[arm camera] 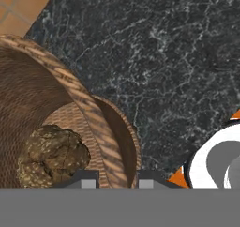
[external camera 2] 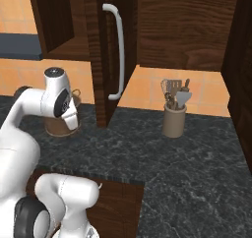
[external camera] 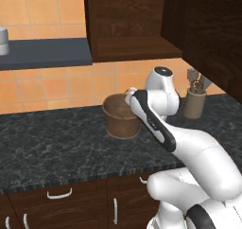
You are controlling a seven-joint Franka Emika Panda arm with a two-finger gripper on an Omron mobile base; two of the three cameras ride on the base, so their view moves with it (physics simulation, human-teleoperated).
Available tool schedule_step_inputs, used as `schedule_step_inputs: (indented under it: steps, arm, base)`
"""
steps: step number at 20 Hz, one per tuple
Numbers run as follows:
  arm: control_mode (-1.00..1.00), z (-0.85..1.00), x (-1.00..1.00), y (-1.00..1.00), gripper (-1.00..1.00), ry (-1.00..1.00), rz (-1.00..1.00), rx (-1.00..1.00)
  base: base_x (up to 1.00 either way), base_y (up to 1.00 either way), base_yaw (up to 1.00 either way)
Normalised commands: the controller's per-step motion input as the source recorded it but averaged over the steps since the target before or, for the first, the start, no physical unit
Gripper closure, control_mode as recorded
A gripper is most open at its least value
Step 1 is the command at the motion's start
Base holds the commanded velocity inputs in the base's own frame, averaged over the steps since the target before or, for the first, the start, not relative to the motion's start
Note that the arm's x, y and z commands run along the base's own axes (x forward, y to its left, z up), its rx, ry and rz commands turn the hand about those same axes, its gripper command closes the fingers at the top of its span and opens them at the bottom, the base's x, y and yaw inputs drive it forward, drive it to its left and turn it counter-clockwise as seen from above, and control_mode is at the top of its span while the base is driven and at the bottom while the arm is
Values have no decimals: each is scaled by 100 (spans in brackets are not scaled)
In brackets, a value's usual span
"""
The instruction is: Open the cabinet, pick up the bread from the cabinet and place it in the basket. Then move the basket to the dining counter.
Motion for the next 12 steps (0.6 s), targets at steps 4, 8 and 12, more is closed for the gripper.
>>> schedule_step_inputs:
  steps: [4,8,12]
  arm:
    - [-100,44,-92,-9,100,3,-2,3]
    - [-100,5,-18,-6,100,0,0,0]
    - [-100,0,0,0,100,0,0,0]
  base:
    - [0,0,0]
    - [0,0,0]
    - [0,0,0]
